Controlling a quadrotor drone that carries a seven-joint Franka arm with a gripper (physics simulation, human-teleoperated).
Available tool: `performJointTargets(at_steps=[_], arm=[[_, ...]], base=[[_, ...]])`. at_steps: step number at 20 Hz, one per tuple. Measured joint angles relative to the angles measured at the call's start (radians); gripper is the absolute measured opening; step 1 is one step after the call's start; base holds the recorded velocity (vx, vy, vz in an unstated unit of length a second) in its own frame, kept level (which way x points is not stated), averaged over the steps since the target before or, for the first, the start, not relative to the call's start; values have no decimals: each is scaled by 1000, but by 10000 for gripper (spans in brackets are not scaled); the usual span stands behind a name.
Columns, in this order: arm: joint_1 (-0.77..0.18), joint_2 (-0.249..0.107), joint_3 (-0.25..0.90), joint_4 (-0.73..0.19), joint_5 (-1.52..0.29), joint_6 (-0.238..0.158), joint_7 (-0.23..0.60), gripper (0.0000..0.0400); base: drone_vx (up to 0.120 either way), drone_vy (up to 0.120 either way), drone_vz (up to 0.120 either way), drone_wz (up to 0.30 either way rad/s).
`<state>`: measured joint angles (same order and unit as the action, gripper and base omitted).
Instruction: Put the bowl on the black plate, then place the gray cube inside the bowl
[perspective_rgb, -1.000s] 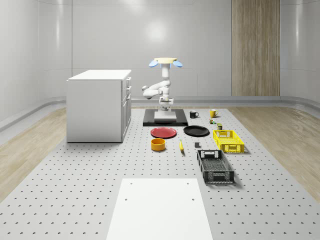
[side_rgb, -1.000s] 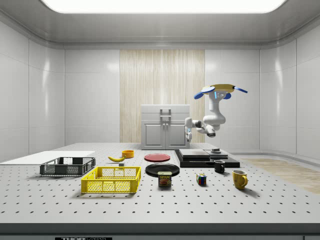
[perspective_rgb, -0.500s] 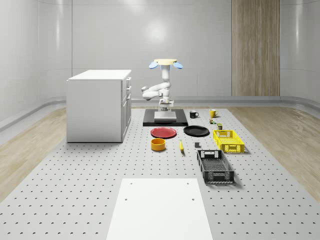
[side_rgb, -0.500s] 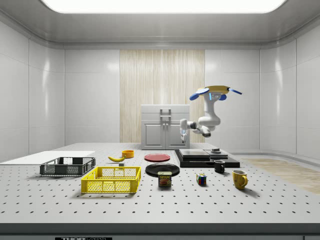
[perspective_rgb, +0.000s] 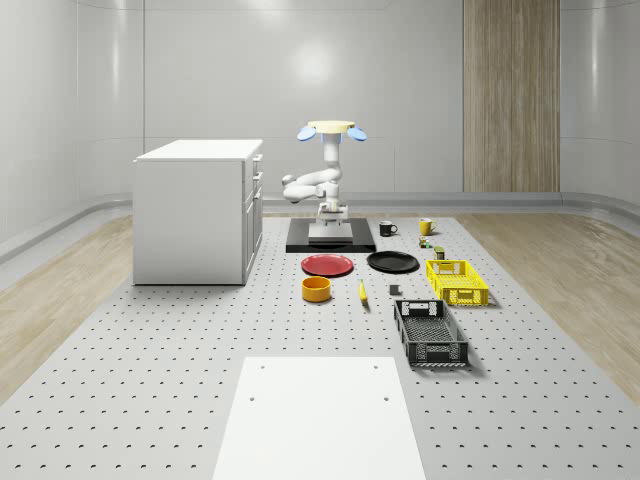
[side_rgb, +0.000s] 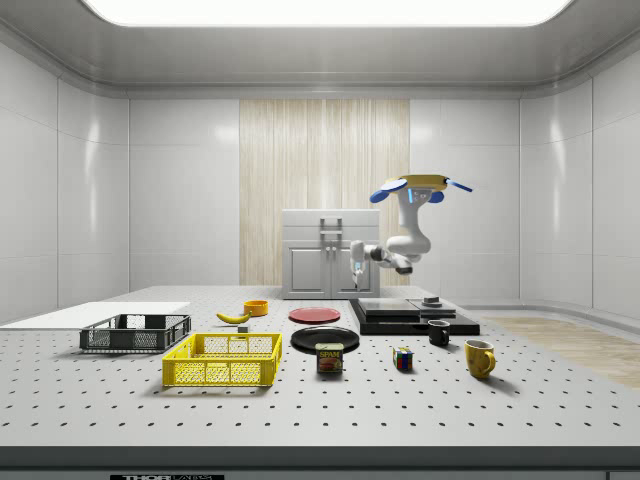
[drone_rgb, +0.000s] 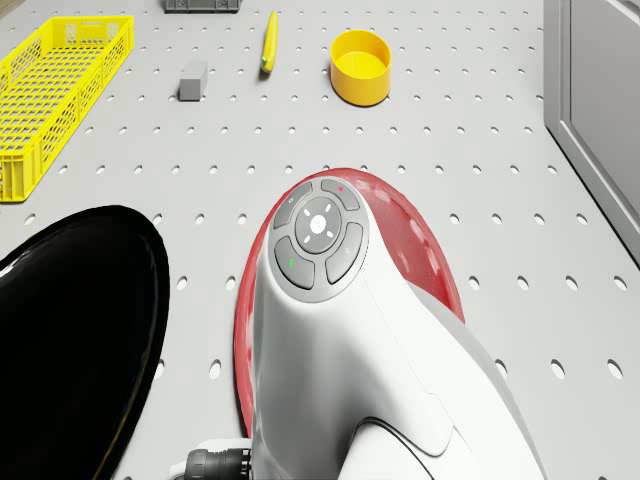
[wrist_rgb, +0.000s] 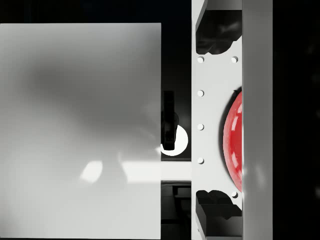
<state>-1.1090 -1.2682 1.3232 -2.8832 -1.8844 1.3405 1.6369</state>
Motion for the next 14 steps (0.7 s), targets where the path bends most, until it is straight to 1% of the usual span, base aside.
performJointTargets(at_steps=[3, 14], arm=[[-3, -12, 3, 1, 6, 11, 3, 400], [-15, -53, 13, 3, 25, 50, 14, 400]], base=[[120, 0, -107, 0], [120, 0, 0, 0]])
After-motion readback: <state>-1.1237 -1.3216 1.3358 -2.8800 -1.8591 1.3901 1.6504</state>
